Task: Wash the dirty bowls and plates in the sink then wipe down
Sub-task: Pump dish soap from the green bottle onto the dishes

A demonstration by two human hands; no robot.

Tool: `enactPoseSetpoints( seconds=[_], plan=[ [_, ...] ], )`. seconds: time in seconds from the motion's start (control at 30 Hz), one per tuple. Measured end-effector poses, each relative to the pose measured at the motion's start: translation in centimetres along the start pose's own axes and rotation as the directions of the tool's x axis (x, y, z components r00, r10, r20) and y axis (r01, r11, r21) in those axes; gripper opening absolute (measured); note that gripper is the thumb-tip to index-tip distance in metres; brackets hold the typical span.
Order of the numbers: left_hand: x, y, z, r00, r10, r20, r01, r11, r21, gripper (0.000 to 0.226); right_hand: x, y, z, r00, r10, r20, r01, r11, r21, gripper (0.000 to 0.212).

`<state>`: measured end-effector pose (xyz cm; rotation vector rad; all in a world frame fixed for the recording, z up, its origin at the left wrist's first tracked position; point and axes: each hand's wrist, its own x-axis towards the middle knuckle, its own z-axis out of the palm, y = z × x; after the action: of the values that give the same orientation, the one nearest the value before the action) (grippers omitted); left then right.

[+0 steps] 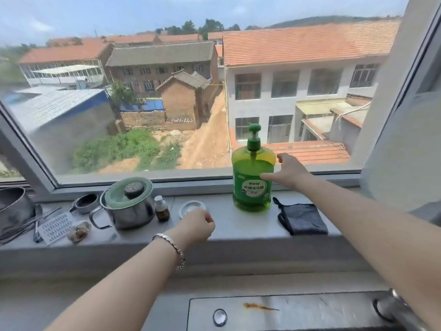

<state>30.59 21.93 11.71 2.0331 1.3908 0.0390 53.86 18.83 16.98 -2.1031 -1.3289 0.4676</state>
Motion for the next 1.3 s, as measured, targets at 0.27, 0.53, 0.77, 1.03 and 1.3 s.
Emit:
enactPoseSetpoints(
  seconds=[0.27, 0.53, 0.77, 1.03, 1.3],
  plan=[
    [3.9, -1.7, -0.1, 0.998, 0.051, -0.04, -0.055, 0.993, -0.109, 0.014, 7.7, 1.5, 2.4, 0.997, -0.047, 0.059, 0.045, 0.998, 0.04, 0.117],
    [2.0, -3.1, 0.8, 0.999, 0.049, -0.017, -0.05, 0.996, -0.074, 0.021, 5.5, 1.1, 5.1, 0.984, 0.026, -0.178, 0.002, 0.988, 0.153, 0.111],
    [-4.1, -2.7, 0.5, 0.988, 0.127, -0.087, -0.148, 0.944, -0.294, 0.017, -3.3, 1.3, 3.8, 0.97, -0.101, -0.221, 0.14, 0.976, 0.169, 0.108],
    [-14.5, 1.7, 7.3, 0.901, 0.424, -0.086, -0.406, 0.761, -0.506, 0.09, -22.3, 5.1, -1.1, 0.985, -0.074, -0.158, 0.118, 0.949, 0.292, 0.1],
    [-24.8, 4.2, 24.0, 0.788, 0.54, 0.296, -0.091, 0.578, -0.811, 0.1, -41.3, 15.3, -3.4, 0.981, 0.136, 0.141, -0.165, 0.96, 0.225, 0.098]
  ],
)
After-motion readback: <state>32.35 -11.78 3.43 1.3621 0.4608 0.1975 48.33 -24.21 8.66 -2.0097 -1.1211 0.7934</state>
